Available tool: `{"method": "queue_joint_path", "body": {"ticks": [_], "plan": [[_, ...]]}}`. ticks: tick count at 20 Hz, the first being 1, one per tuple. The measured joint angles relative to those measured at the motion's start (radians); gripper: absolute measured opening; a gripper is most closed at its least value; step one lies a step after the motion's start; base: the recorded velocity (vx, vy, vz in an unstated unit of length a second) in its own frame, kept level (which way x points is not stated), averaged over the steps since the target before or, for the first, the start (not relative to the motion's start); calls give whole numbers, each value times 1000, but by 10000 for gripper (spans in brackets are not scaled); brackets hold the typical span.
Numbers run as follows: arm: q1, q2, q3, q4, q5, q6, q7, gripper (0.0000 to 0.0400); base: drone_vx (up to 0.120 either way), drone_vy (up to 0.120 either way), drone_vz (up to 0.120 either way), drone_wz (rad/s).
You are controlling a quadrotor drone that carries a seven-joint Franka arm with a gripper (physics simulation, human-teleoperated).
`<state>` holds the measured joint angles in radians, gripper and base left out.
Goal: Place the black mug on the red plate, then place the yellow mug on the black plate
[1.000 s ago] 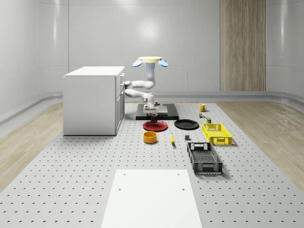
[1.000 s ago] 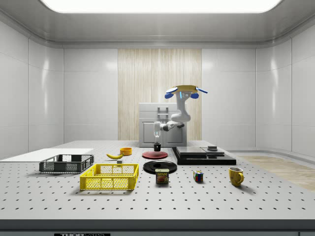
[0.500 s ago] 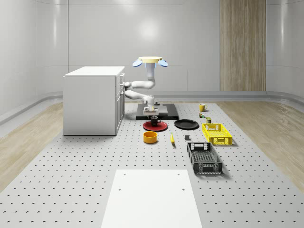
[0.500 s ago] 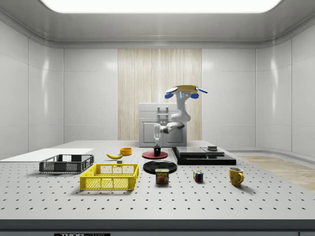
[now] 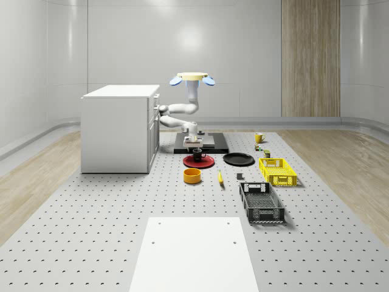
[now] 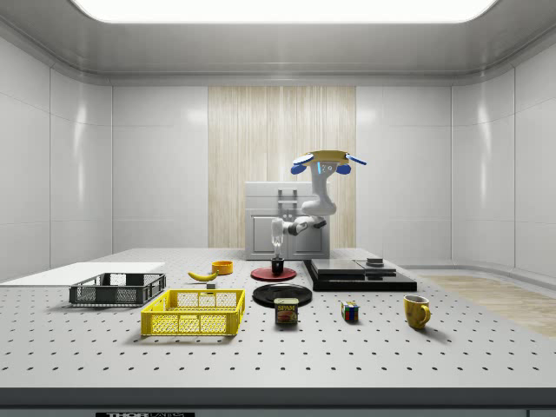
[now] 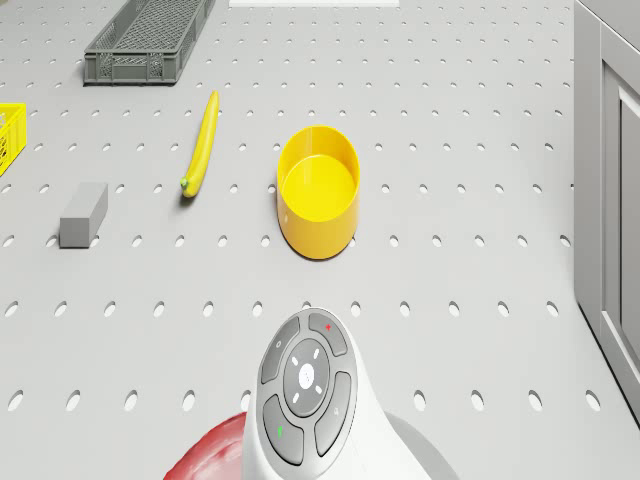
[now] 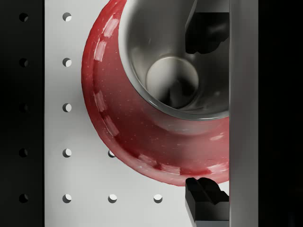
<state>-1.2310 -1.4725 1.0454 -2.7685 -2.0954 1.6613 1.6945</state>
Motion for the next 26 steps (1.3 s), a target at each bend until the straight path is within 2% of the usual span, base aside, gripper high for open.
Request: {"method": "queue_joint_path", "body": {"ticks": [4,7,14,21,26], "plan": [[13,2,38,-20,34,-23,-1,397,0,0,90,0],[18,3,54,-29,49,-34,-2,398,-67,120,107,0],[23,7,69,-36,61,-45,-3,400,-114,120,0,0],[26,11,71,-37,62,-50,-4,400,0,120,0,0],[27,13,71,-38,62,-52,-5,400,-112,120,0,0]]}}
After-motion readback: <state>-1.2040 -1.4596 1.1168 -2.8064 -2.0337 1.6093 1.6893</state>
